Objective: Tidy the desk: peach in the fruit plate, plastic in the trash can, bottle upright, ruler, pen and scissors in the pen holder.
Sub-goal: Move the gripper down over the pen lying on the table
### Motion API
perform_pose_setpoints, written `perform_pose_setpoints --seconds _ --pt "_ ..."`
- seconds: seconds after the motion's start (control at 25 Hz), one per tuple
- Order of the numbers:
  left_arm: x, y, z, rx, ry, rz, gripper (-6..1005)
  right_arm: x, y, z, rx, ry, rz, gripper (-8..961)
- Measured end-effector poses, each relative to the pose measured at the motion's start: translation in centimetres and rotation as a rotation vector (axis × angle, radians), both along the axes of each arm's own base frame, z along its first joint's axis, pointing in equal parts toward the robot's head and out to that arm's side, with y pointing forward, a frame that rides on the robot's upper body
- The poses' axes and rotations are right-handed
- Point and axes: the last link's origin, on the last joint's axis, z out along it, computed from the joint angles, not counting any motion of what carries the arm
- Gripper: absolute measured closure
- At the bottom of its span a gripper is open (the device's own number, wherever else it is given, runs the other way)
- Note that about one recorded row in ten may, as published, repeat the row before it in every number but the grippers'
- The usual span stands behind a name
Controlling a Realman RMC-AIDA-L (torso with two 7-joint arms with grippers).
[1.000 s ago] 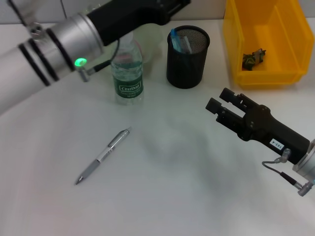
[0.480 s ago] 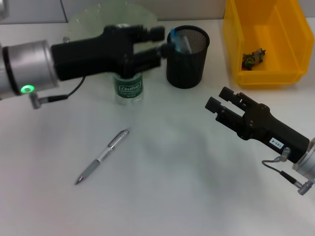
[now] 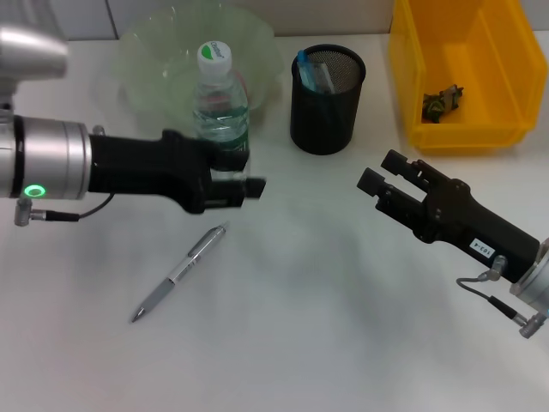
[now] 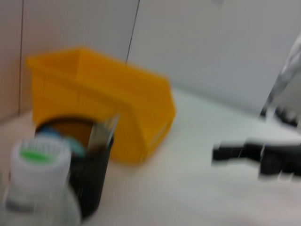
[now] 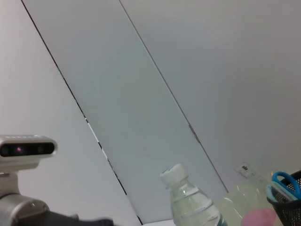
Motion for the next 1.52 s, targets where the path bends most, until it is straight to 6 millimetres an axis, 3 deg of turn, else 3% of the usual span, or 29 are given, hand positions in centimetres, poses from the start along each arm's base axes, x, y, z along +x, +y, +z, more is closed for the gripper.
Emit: perform_pose_setpoints --seconds 0.16,0.56,1.52 --pt "0.4 0.4 -0.3 -0.011 0.203 0.065 526 -0.1 0.1 -0.1 -0.003 -0.004 0.004 242" --pt "1.9 0.4 0.4 -0.015 0.385 0.188 528 0.1 0.0 -0.2 -0.004 -0.01 -0.005 240" --pt "2.3 -0.1 -2.8 -0.078 0.564 0.218 521 0.2 -0.1 -0.4 -0.007 -0.021 -0.01 240"
